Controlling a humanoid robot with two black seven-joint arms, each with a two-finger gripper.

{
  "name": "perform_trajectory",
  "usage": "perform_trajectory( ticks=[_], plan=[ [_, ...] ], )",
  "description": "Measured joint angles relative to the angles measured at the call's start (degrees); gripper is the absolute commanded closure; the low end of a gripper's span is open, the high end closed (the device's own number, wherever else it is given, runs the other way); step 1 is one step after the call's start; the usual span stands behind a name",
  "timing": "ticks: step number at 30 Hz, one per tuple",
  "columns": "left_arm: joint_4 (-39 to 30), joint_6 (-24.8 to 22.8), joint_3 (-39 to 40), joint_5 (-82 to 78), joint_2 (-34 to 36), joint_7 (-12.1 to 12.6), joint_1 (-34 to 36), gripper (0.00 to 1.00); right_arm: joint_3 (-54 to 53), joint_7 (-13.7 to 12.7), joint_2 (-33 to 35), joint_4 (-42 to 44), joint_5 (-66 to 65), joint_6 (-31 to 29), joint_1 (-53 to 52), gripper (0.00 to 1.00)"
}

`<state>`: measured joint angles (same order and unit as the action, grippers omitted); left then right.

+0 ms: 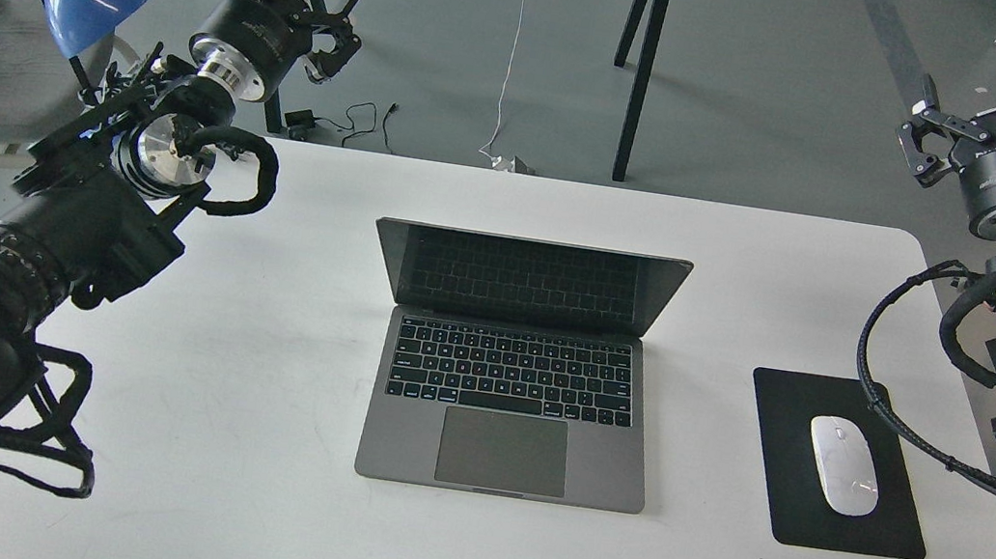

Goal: Close notebook with right arm

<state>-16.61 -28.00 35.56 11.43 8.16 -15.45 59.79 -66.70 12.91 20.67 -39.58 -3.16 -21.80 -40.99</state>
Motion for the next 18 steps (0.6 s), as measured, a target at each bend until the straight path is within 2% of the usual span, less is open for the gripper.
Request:
perform_trajectory(
  ticks=[10,18],
  plan=[
    [-0.02,0.0,-0.04,-0.06,-0.14,0.03,-0.11,0.0,1.0,0.02,0.03,-0.29,-0.2,0.25,0.55,0.0],
    [-0.04,0.0,0.0,0.0,-0.15,0.07,-0.16,0.0,13.79,0.74,4.25,-0.75,-3.46,0.23,-4.98,0.0]
  ],
)
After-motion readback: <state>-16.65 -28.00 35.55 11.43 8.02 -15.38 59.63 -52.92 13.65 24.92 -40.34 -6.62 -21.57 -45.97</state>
